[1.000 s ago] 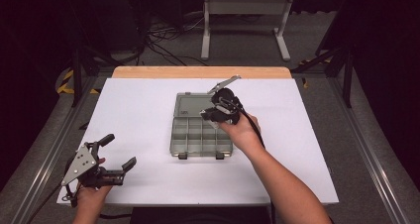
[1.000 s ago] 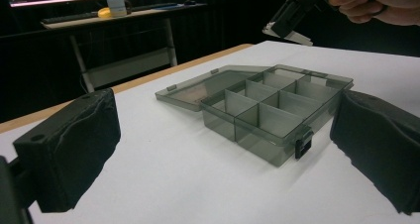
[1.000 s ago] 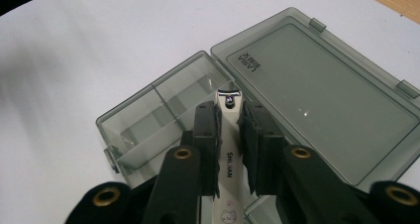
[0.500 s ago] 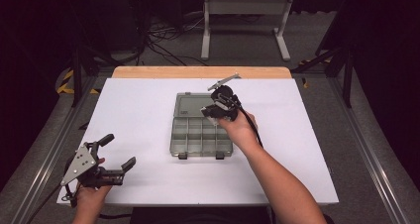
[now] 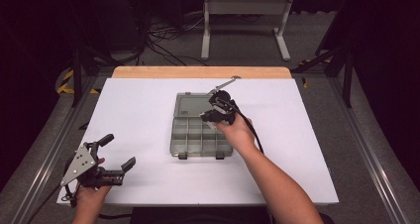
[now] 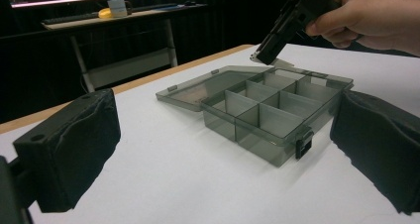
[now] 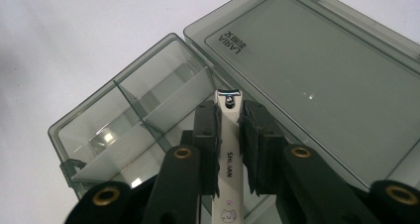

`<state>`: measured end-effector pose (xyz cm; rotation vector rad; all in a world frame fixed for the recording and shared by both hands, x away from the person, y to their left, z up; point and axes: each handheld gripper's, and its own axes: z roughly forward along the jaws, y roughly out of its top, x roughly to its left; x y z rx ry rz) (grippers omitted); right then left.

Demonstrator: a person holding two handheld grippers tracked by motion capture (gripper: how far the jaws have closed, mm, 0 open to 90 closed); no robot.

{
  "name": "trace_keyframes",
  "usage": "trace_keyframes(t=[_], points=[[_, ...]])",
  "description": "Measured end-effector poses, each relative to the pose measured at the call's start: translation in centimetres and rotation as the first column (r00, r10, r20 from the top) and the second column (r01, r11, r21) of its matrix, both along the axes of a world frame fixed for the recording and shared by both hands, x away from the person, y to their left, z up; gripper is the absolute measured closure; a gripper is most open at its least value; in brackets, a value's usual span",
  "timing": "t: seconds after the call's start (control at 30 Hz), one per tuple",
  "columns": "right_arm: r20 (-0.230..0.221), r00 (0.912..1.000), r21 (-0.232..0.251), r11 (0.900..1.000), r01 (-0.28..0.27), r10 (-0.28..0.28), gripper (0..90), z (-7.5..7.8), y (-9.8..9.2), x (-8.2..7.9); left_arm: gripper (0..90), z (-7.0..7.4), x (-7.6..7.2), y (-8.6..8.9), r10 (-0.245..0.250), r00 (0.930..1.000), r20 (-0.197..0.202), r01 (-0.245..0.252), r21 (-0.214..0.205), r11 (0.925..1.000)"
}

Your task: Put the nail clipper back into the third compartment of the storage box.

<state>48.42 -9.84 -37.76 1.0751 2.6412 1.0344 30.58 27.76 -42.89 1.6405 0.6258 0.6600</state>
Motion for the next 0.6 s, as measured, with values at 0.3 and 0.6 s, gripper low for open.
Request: trace_keyframes(t=[0.3,0.6], points=[[-0.013,0.9999,-0.004,1.0000,0.006,-0.007,77.6,-0.8,0.2,0.4,0.1,0.0,0.0,0.0,-0.001,1.0000,0.002,0.001,0.001,1.0000],[-0.025,0.9996,-0.001,0.9999,0.016,-0.016,77.6,-1.4,0.2,0.6,0.1,0.0,0.0,0.0,0.000,1.0000,-0.001,0.000,0.005,1.0000]])
